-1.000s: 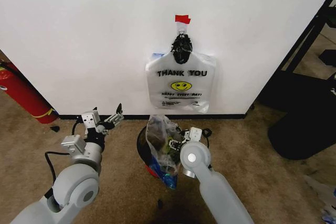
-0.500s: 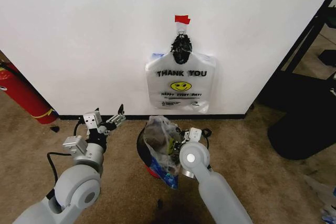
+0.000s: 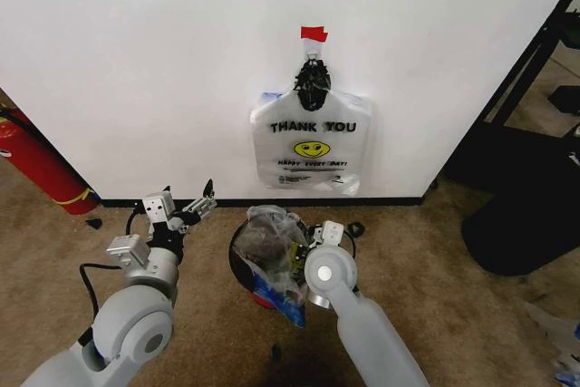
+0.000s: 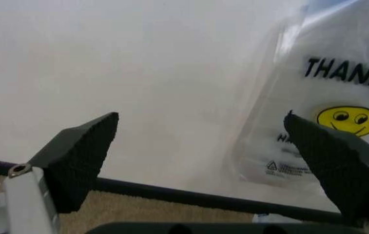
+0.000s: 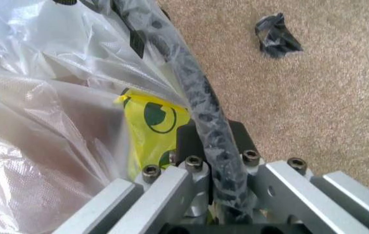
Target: Pick up the garbage bag from the wall and place it over the trash bin.
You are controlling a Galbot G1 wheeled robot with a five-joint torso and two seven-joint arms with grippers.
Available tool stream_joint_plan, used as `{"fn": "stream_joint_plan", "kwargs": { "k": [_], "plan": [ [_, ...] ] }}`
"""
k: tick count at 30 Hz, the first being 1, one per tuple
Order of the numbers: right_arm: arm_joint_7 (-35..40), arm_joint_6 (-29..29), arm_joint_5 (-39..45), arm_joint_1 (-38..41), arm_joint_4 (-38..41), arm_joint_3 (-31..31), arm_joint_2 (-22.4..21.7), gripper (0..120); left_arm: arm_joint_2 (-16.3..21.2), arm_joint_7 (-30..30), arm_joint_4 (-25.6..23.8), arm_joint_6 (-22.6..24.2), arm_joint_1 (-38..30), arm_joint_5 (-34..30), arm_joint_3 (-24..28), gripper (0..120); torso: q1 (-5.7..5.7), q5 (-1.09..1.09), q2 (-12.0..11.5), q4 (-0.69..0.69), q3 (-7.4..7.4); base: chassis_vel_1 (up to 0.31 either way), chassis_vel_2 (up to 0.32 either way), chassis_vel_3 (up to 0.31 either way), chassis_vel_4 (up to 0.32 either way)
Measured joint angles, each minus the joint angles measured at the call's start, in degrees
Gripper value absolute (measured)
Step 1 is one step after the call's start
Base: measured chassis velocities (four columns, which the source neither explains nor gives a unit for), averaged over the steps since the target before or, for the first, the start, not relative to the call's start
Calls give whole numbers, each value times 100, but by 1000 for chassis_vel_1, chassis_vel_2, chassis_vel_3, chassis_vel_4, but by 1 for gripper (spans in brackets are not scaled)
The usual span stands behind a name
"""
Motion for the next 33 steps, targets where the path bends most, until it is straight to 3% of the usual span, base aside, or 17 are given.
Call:
{"fn": "stream_joint_plan", "kwargs": {
  "k": [4, 15, 24, 31, 33],
  "plan": [
    [-3, 65, 17, -54, 43, 58, 26, 0, -13, 0, 0, 8, 25, 15, 40, 100, 1, 0, 0, 1, 0, 0, 0, 0, 0],
    [-888, 893, -180, -630, 890, 504, -33, 0, -52, 33, -188, 117, 125, 154, 329, 99, 1, 0, -1, 0, 1, 0, 0, 0, 0],
    [-1225, 991, -432, -1066, 1400, 673, -109, 0, 119, 57, -567, 303, 139, 24, 465, 98, 1, 0, -1, 0, 0, 0, 0, 0, 0],
    [-1461, 1055, -1059, -1396, 1579, 657, -138, 0, 592, 53, -1150, 1106, 52, -581, 525, 98, 1, 0, -1, 1, 0, 0, 0, 0, 0],
    [-1535, 1061, -1257, -1449, 1607, 654, -162, 0, 836, 19, -1297, 1418, -102, -1079, 526, 97, 1, 0, -1, 1, 0, 0, 0, 0, 0]
  ]
}}
